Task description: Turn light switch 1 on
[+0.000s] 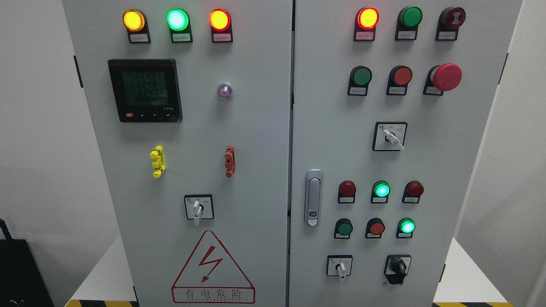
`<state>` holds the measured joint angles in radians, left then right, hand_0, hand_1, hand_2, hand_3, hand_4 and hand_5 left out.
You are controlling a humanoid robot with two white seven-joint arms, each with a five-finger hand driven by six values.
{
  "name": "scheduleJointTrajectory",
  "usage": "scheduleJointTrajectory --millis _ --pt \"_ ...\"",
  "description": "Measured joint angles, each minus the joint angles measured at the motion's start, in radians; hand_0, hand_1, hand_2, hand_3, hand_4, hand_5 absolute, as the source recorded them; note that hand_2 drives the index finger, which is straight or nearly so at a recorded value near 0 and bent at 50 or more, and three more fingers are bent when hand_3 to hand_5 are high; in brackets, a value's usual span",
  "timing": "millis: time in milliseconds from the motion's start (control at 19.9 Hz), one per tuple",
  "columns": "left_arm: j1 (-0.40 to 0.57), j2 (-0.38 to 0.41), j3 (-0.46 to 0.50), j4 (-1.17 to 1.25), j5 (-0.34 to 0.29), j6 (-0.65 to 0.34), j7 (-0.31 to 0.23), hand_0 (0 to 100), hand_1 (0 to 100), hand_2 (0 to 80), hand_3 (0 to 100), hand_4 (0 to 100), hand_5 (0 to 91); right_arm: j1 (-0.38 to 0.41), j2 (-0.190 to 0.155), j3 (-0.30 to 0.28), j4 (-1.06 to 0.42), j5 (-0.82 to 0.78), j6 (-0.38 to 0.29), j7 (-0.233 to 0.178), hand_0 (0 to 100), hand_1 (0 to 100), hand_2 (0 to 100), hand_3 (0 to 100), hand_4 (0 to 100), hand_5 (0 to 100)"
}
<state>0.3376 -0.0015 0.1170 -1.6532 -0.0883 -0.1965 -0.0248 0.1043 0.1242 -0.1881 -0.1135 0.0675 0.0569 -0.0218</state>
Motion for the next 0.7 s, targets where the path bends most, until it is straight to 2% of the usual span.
scheduleJointTrajectory --millis 401,602,702 --pt "-0.077 -0.007 -0.026 -0.143 -0.005 0.022 0.062 12 48 50.4 84 88 76.0 0.000 0.000 0.000 0.000 0.000 0.000 0.000 0 0 0 0 0 0" --pt "-0.132 -0.018 -0.058 -0.188 -0.014 0.087 0.146 12 50 51.3 85 89 76.5 0.000 0.000 0.000 0.000 0.000 0.000 0.000 0 0 0 0 0 0" --pt "-0.161 -0.025 -0.080 -0.205 -0.017 0.125 0.186 13 56 52.0 87 89 76.8 0.000 0.000 0.000 0.000 0.000 0.000 0.000 0 0 0 0 0 0"
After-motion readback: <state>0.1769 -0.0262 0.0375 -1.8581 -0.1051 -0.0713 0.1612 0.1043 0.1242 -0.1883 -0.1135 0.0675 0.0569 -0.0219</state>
